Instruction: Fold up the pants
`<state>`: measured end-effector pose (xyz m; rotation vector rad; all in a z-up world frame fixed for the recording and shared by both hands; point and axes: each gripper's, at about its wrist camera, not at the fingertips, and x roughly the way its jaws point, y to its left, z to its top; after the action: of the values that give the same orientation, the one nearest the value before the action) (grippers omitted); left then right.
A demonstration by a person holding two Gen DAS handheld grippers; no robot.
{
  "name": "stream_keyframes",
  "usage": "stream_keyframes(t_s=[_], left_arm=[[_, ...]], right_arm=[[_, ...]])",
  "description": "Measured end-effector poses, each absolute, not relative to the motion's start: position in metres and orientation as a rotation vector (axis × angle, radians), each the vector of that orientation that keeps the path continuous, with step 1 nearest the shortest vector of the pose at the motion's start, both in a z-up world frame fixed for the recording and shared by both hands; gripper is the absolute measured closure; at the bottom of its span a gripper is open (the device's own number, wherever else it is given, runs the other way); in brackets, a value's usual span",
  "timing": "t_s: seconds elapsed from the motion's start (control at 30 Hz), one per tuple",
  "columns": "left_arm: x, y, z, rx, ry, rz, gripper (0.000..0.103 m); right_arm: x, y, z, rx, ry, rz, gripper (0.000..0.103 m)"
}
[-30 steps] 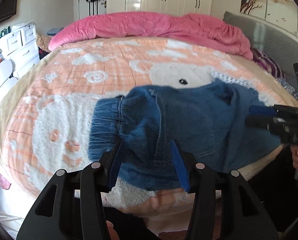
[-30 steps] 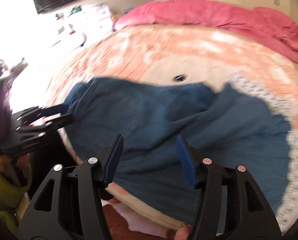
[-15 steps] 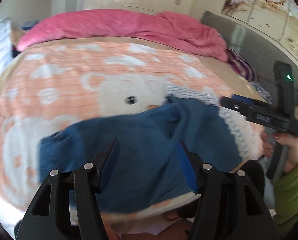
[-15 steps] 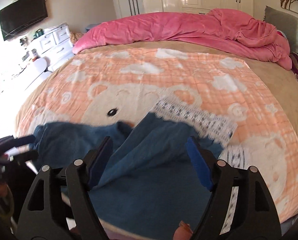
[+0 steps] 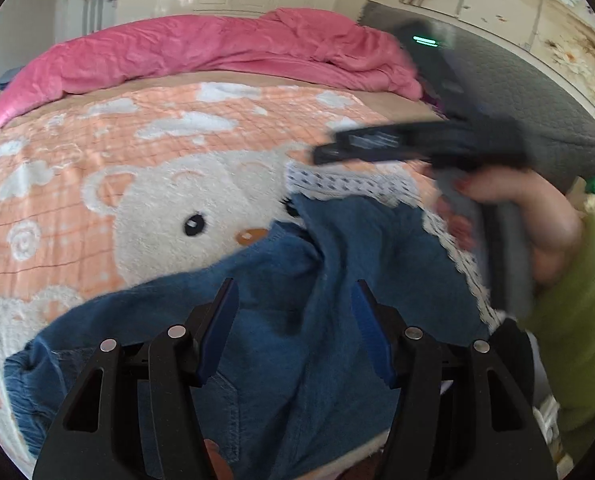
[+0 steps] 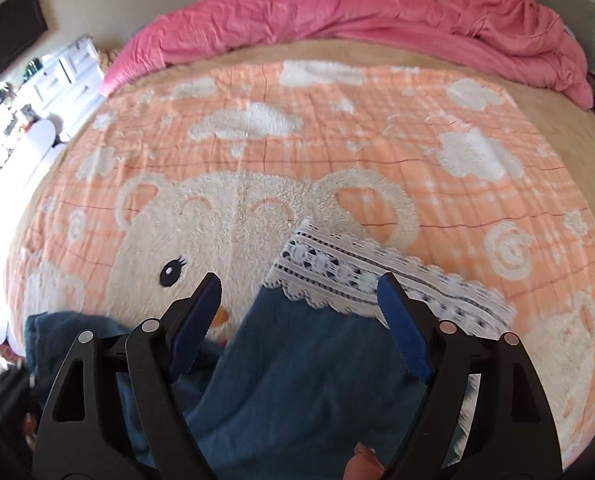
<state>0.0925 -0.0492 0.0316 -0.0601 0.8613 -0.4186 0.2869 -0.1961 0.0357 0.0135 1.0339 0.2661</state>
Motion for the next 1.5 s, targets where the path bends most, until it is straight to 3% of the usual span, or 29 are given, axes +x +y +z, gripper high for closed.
stream_keyframes(t_s=[0.4, 0.5, 0.57, 0.67, 1.27, 1.37, 1.43, 1.5], left_arm=[[0.092, -0.05, 0.021, -0.064, 0.911, -0.466, 0.049], [0.097, -0.054, 0.014, -0.045, 0.924, -0.468, 0.049], [0.1, -0.055, 0.008, -0.041, 0.932, -0.469, 0.049], [0.102, -0.057, 0.004, -0.04, 0.947, -0.486, 0.049], [0.086, -0.099, -0.003, 0.173, 0.818, -0.536, 0.051], [0.08, -0.11, -0.001, 0.208, 0.783, -0.556, 0.061], [0.076, -0.113, 0.0, 0.222, 0.779, -0.573, 0.082], [0.074, -0.114, 0.002, 0.225, 0.781, -0.584, 0.092]], right_arm=[[0.345, -0.173, -0.024, -0.041, 1.182, 0.118, 0.029], [0.349, -0.178, -0.035, -0.057, 1.187, 0.089, 0.055], [0.347, -0.185, -0.031, -0.037, 1.156, 0.107, 0.089], [0.338, -0.206, -0.019, 0.093, 1.11, 0.156, 0.098], [0.233, -0.312, 0.065, 0.366, 0.824, 0.196, 0.099], [0.213, -0.329, 0.072, 0.412, 0.795, 0.189, 0.099], [0.198, -0.339, 0.072, 0.438, 0.784, 0.183, 0.099], [0.182, -0.347, 0.07, 0.459, 0.78, 0.171, 0.099]])
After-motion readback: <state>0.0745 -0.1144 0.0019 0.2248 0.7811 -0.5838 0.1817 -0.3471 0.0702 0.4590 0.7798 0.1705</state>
